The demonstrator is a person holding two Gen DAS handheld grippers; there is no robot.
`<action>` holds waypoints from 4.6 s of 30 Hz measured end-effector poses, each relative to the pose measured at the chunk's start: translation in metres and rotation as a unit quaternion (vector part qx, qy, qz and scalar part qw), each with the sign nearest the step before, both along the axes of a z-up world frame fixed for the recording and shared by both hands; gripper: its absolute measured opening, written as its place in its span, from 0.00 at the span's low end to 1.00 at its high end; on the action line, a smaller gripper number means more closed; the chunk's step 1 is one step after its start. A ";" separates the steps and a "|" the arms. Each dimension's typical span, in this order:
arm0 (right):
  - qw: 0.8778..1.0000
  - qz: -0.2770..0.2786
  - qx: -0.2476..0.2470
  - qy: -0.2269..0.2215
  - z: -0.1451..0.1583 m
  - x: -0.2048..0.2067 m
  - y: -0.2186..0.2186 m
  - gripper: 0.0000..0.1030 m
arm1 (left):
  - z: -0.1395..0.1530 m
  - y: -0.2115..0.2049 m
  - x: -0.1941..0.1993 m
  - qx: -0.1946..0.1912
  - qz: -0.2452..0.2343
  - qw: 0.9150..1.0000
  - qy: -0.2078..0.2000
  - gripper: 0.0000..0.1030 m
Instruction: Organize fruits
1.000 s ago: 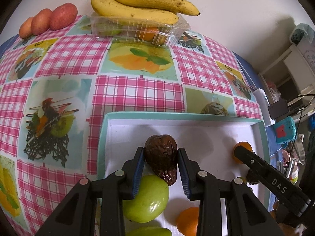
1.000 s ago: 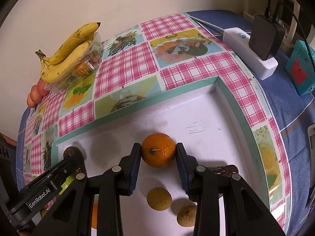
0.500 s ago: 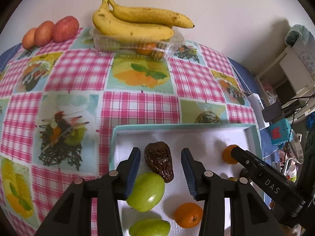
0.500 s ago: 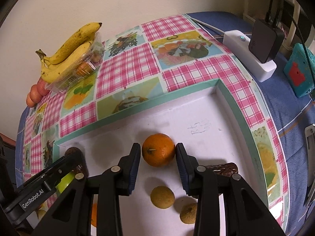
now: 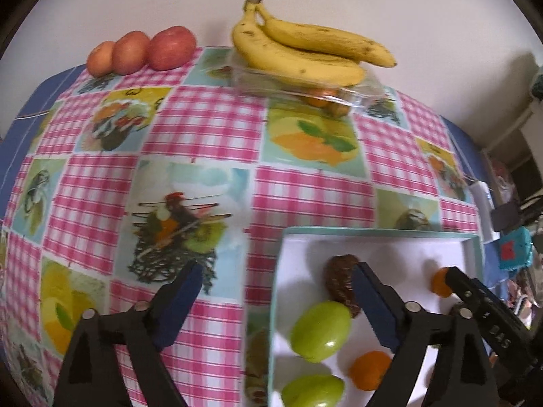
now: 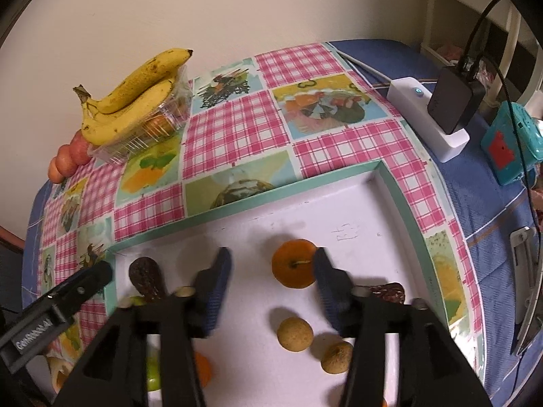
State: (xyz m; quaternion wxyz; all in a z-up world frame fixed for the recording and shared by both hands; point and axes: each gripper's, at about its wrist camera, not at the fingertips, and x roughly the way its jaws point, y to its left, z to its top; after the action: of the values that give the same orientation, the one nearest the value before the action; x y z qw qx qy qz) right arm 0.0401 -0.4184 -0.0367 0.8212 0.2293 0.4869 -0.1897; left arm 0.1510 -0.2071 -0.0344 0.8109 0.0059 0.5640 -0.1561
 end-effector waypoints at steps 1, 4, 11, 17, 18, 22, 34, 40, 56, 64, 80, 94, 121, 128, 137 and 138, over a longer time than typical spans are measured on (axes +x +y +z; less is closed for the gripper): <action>1.000 -0.001 -0.003 0.002 0.000 0.000 0.000 0.64 | -0.001 0.001 0.001 0.003 0.002 1.000 0.000 0.93; 1.000 -0.002 -0.008 0.007 -0.001 0.001 -0.001 0.65 | -0.002 0.004 0.003 0.010 0.008 1.000 -0.003 0.95; 1.000 0.004 -0.014 0.011 -0.005 0.003 0.002 0.79 | -0.007 0.009 0.005 0.043 0.020 0.999 -0.019 1.00; 0.999 0.014 -0.027 0.008 -0.004 0.005 0.010 0.93 | 0.003 0.017 0.004 0.051 0.022 0.998 -0.034 1.00; 0.999 0.015 -0.027 0.006 -0.003 0.006 0.011 0.93 | 0.005 0.018 0.002 0.055 0.021 0.998 -0.039 1.00; 1.000 0.016 -0.025 -0.003 0.001 0.004 0.017 0.93 | 0.015 0.021 -0.004 0.080 0.016 0.995 -0.059 1.00; 0.999 0.034 -0.027 0.008 0.014 -0.013 0.040 0.93 | 0.035 0.032 -0.043 0.139 0.015 0.983 -0.122 1.00; 0.999 0.033 -0.021 0.008 0.017 -0.031 0.052 0.93 | 0.038 0.044 -0.066 0.147 0.013 0.981 -0.125 1.00; 0.997 0.078 -0.025 0.012 0.018 -0.091 0.114 0.93 | 0.039 0.101 -0.133 0.214 0.015 0.971 -0.109 1.00; 0.994 0.097 -0.041 0.020 0.013 -0.116 0.138 0.93 | 0.043 0.126 -0.160 0.209 0.008 0.971 -0.114 1.00; 0.996 0.085 -0.037 0.005 0.017 -0.138 0.141 0.93 | 0.039 0.146 -0.161 0.173 0.010 0.981 -0.082 1.00; 0.992 0.110 -0.066 0.016 0.018 -0.132 0.151 0.93 | 0.040 0.147 -0.161 0.173 0.005 0.981 -0.084 1.00; 0.990 0.117 -0.077 0.019 0.019 -0.130 0.156 0.93 | 0.037 0.146 -0.160 0.179 0.004 0.981 -0.080 1.00; 0.990 0.116 -0.077 0.019 0.019 -0.130 0.157 0.93 | 0.035 0.148 -0.159 0.181 0.003 0.980 -0.078 1.00; 0.990 0.116 -0.077 0.020 0.019 -0.130 0.157 0.93 | 0.034 0.149 -0.159 0.183 0.002 0.980 -0.077 1.00; 0.990 0.115 -0.077 0.020 0.019 -0.130 0.157 0.93 | 0.034 0.149 -0.159 0.183 0.002 0.980 -0.077 1.00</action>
State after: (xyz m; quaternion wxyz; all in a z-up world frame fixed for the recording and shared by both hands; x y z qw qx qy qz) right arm -0.0901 -0.2612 -0.0173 0.8432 0.1039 0.5099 -0.1352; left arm -0.0078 -0.0585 -0.0008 0.8373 0.1650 0.5190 -0.0483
